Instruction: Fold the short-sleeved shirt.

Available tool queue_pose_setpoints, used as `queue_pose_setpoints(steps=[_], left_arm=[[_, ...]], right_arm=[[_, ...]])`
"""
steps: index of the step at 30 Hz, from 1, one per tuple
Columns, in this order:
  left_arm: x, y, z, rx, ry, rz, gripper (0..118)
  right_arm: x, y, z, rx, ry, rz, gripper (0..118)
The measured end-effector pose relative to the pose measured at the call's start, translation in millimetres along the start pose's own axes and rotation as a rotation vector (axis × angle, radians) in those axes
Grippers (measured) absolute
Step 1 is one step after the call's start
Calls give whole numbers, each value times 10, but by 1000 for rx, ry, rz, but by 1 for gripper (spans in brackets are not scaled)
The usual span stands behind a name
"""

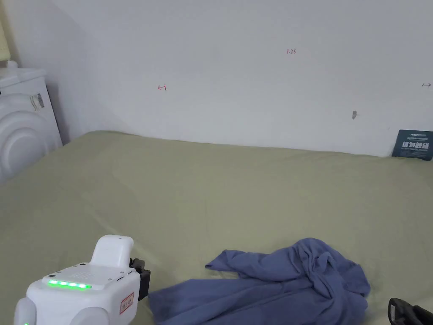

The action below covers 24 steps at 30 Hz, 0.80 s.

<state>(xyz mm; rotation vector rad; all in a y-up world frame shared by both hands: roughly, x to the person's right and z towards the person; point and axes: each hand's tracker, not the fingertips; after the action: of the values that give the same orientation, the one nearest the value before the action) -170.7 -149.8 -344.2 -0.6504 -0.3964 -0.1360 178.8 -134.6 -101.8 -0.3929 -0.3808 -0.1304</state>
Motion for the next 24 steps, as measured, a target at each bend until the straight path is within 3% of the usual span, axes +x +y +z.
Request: queue_pose_setpoints(steps=[5, 10, 11, 12, 13, 14, 16, 18, 20, 21, 22, 23, 24], left_arm=[[-89, -63, -903, -169, -61, 54, 1], [-109, -141, -1639, -343, -29, 36, 4], [-99, -197, -1740, -373, -27, 28, 17], [-84, -262, -1783, -375, -23, 32, 50], [-65, -275, -1848, -369, -12, 17, 102], [-45, -315, -1909, -407, -14, -1, 118], [-24, -368, -1905, -425, -15, -5, 118], [-30, -342, -1784, -363, -16, -16, 115], [-86, -279, -1631, -307, -57, 17, 103], [-150, -257, -1638, -314, -98, 63, 82], [-218, -243, -1632, -321, -147, 135, 35], [-232, -219, -1646, -333, -145, 145, 0], [-243, -209, -1650, -329, -129, 117, 0]], right_arm=[[41, -51, -239, -47, -22, 8, 2], [121, -94, -514, -99, -47, 23, 2], [135, -108, -564, -109, -50, 27, 2], [151, -130, -607, -118, -55, 29, 2], [168, -142, -652, -130, -54, 31, 2], [196, -153, -711, -144, -48, 33, 2], [247, -178, -830, -166, -60, 45, 2], [318, -187, -974, -190, -80, 74, 2], [408, -170, -1141, -199, -96, 88, 2], [442, -153, -1216, -205, -112, 97, 2], [478, -124, -1317, -206, -114, 105, 2], [510, -92, -1419, -212, -120, 114, 2], [545, -65, -1516, -216, -121, 115, 2]])
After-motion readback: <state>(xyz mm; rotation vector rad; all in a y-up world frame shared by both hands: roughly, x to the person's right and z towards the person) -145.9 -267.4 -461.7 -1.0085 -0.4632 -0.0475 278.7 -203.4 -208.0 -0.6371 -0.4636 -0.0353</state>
